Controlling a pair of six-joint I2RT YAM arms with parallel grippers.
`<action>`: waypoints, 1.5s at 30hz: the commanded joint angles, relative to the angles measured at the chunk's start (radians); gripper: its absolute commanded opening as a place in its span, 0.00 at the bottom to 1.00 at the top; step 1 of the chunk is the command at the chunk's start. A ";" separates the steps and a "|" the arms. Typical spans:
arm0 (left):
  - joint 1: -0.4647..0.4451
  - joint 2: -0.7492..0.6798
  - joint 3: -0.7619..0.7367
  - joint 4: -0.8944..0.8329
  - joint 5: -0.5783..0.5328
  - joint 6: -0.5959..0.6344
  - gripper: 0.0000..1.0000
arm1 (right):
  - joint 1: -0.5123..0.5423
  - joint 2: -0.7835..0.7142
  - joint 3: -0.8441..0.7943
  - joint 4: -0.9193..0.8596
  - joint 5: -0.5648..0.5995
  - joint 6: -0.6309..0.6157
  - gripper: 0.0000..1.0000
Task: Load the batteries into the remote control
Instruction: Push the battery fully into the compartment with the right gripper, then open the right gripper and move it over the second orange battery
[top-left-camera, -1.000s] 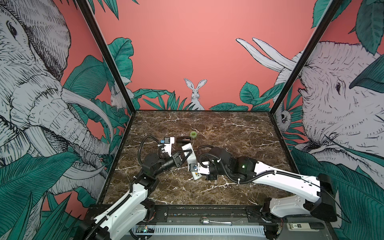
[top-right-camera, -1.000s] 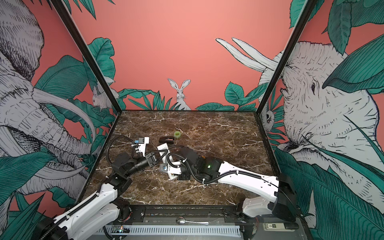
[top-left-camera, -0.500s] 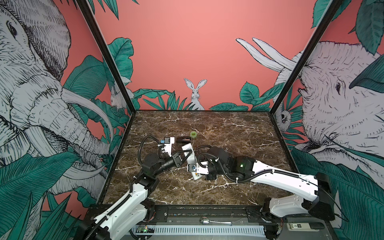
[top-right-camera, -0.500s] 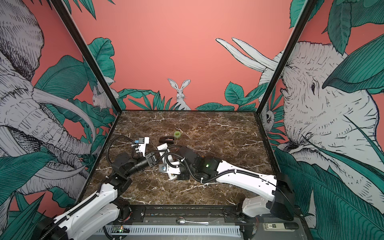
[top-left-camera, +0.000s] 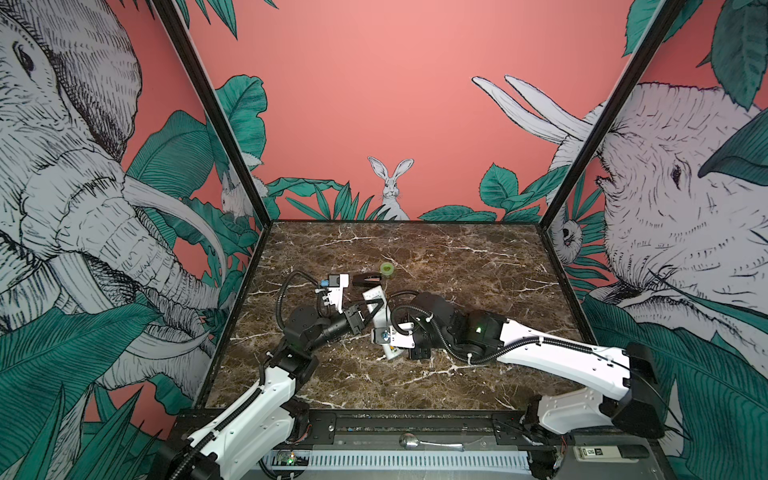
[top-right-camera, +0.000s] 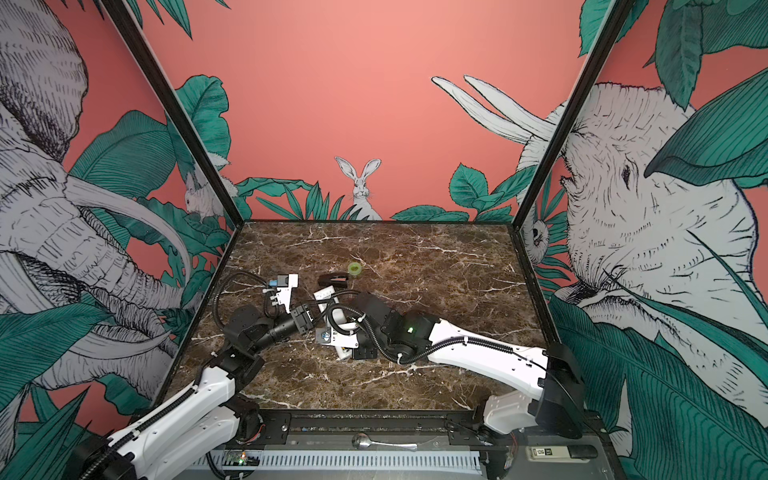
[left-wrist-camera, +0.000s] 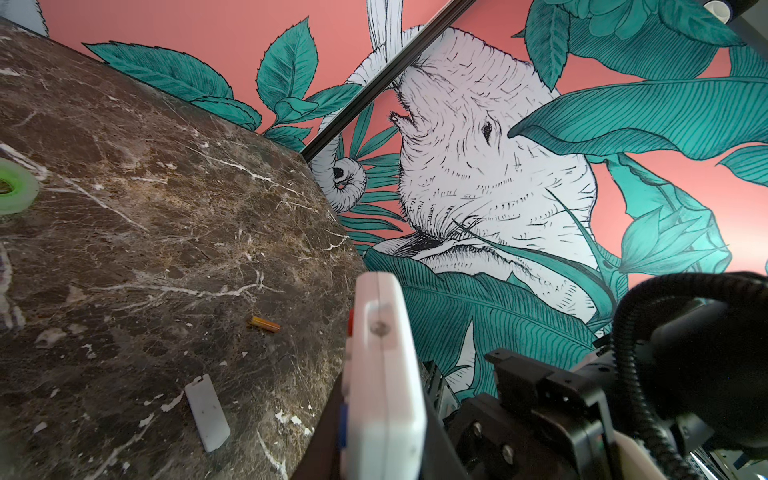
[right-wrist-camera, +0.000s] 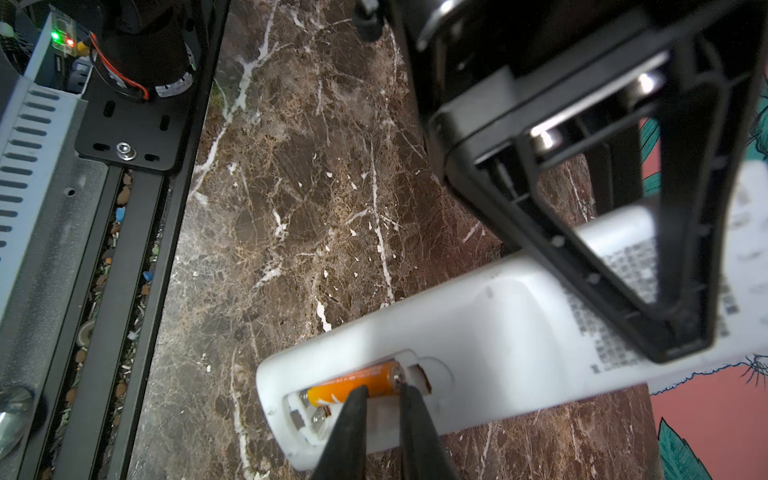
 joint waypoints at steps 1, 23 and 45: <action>0.001 -0.017 0.022 0.066 0.007 -0.017 0.00 | 0.006 0.022 0.012 -0.026 0.001 -0.015 0.17; 0.000 -0.021 0.022 0.063 0.004 -0.019 0.00 | 0.008 0.055 0.010 -0.028 0.059 -0.003 0.13; 0.002 -0.030 0.004 -0.046 -0.086 0.032 0.00 | -0.022 -0.138 -0.028 -0.010 0.067 0.182 0.43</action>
